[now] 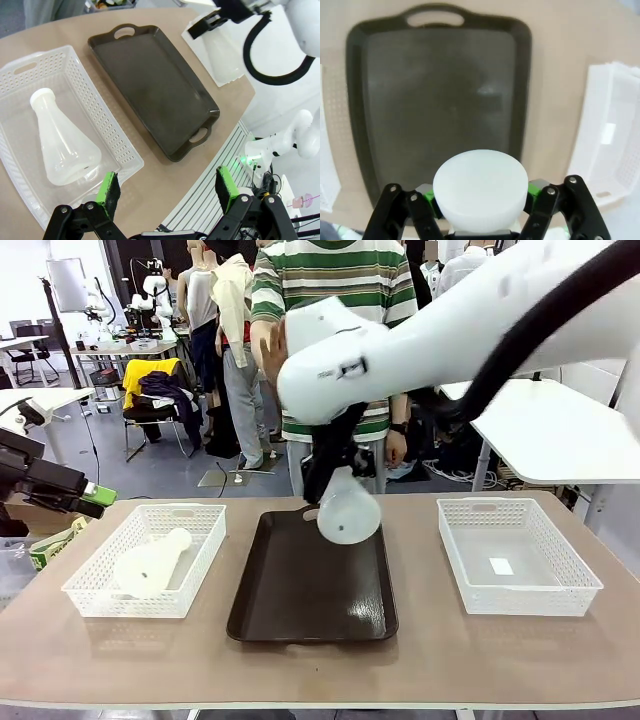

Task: Prepare the laboratory tools.
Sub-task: While moving the picked Big flask to the Handle tray indicated by the person, stop as directed by the person.

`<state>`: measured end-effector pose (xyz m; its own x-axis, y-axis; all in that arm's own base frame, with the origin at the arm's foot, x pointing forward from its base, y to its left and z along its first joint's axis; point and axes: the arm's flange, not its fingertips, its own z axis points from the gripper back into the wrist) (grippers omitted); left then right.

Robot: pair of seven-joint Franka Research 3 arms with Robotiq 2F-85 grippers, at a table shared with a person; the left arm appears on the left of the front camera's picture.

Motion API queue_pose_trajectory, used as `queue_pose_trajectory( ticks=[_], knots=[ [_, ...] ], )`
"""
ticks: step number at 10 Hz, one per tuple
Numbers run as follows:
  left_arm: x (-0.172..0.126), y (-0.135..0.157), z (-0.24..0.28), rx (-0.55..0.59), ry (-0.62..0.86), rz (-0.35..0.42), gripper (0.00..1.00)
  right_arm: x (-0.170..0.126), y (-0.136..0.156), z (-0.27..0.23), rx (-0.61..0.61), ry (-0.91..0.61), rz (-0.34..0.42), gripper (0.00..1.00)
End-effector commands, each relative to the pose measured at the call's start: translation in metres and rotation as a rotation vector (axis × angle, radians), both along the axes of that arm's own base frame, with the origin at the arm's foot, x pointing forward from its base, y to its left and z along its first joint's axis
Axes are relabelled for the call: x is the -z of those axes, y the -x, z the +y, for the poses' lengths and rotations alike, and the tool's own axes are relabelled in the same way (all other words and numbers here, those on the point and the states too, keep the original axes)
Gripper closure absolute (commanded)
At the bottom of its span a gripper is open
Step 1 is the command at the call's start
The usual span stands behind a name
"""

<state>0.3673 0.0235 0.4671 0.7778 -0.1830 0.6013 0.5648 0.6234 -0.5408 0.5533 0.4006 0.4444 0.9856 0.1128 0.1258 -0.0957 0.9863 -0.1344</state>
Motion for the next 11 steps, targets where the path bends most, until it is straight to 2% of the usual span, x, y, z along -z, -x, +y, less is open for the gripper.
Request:
queue_pose_trajectory(
  ticks=[1,4,5,11],
  knots=[
    [0.002,-0.001,0.002,0.011,0.022,-0.021,0.00,-0.002,-0.027,0.014,0.001,0.045,0.026,1.00],
    [0.002,-0.001,0.002,0.011,0.022,-0.021,0.00,-0.001,-0.029,0.016,0.011,-0.004,0.017,1.00],
    [0.002,-0.001,0.002,0.011,0.022,-0.021,0.00,0.014,-0.022,0.016,0.012,0.022,0.017,1.00],
    [0.002,-0.001,0.002,0.011,0.022,-0.021,0.00,0.014,-0.022,0.016,0.012,0.022,0.017,1.00]
  ],
)
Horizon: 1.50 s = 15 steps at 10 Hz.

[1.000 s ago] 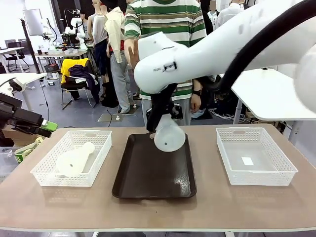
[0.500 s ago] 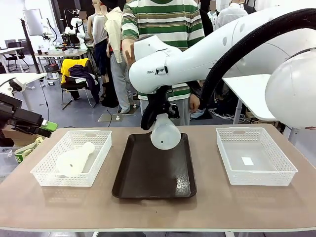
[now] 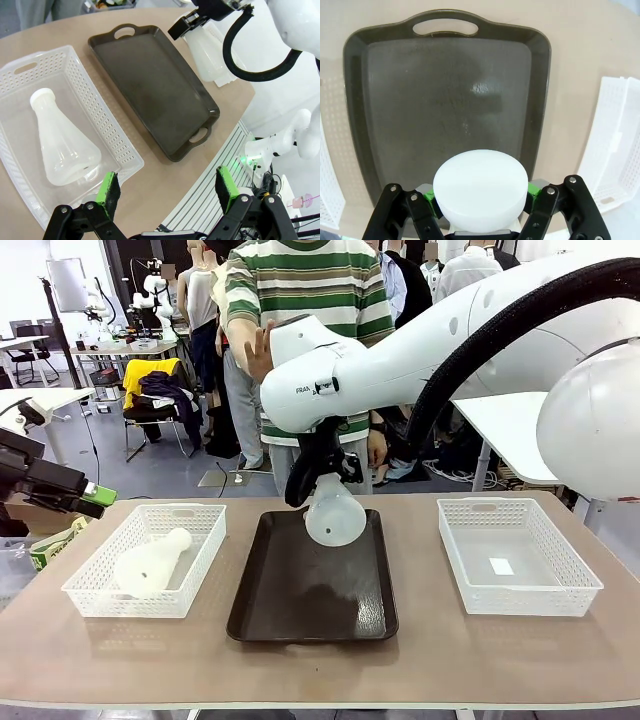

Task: Prepare the laboratory tools.
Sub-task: While moving the picked Big flask to the Handle tray indicated by the person, stop as directed by the person.

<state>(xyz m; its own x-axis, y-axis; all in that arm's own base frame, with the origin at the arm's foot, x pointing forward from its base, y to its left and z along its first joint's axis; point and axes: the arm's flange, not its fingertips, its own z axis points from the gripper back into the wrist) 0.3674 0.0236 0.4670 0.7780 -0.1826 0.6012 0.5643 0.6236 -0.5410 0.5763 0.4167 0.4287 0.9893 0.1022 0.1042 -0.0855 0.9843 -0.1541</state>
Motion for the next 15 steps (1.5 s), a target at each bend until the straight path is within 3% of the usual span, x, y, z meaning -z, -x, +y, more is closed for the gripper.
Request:
queue_pose_trajectory(
  ticks=[1,15],
  knots=[
    [0.0016,-0.0008,0.0018,0.011,0.022,-0.021,0.00,-0.0014,0.0011,0.0002,-0.001,0.000,-0.002,1.00],
    [0.0016,-0.0008,0.0018,0.011,0.022,-0.021,0.00,-0.0014,0.0011,0.0002,-0.001,0.000,-0.002,1.00]
  ],
)
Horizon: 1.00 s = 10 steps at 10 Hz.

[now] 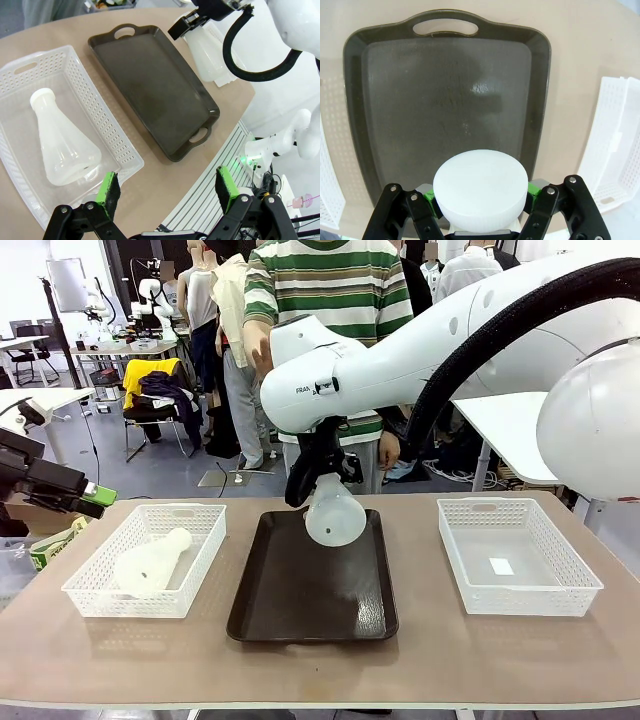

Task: Prepare the laboratory tools.
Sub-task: While moving the picked Big flask to the Handle tray indicated by the person, stop as directed by the person.

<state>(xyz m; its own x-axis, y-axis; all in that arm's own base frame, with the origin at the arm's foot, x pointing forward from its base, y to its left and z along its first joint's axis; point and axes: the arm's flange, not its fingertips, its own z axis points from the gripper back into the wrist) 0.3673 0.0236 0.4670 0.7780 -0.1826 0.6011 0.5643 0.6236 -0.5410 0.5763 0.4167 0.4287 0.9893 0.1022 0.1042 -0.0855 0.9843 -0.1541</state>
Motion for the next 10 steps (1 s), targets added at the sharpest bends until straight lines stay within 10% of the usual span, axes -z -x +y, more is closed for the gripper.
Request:
queue_pose_trajectory(
  ticks=[1,10],
  knots=[
    [0.0016,-0.0008,0.0018,0.011,0.022,-0.021,0.00,-0.0014,0.0011,0.0002,-0.001,0.000,-0.002,1.00],
    [0.0016,-0.0008,0.0018,0.011,0.022,-0.021,0.00,-0.0014,0.0011,0.0002,-0.001,0.000,-0.002,1.00]
  ],
)
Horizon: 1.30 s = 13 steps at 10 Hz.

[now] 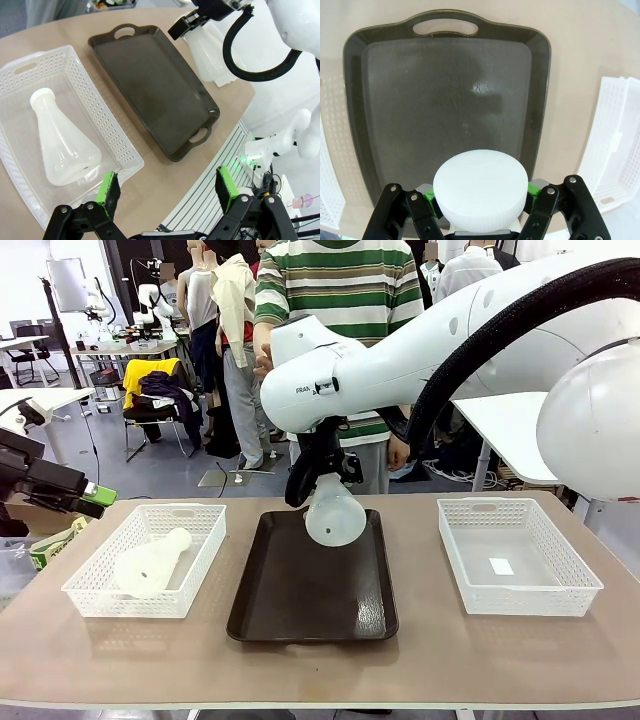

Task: Prepare the laboratory tools.
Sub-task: While moving the picked Big flask to the Handle tray indicated by the person, stop as directed by the person, then place the picked Big flask upright in the Handle tray as instructed by the person.

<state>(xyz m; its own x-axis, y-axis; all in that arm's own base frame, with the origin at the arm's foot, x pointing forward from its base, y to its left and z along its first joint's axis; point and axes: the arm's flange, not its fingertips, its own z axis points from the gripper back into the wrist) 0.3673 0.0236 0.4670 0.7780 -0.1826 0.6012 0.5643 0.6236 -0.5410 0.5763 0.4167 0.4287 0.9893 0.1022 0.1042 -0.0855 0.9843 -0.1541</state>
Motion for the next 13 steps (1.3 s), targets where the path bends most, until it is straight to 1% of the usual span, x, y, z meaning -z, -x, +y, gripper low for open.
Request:
queue_pose_trajectory(
  ticks=[1,13],
  knots=[
    [0.0016,-0.0008,0.0018,0.011,0.022,-0.021,0.00,-0.0014,0.0011,0.0002,-0.001,0.000,-0.002,1.00],
    [0.0016,-0.0008,0.0018,0.011,0.022,-0.021,0.00,-0.0014,0.0011,0.0002,-0.001,0.000,-0.002,1.00]
  ],
)
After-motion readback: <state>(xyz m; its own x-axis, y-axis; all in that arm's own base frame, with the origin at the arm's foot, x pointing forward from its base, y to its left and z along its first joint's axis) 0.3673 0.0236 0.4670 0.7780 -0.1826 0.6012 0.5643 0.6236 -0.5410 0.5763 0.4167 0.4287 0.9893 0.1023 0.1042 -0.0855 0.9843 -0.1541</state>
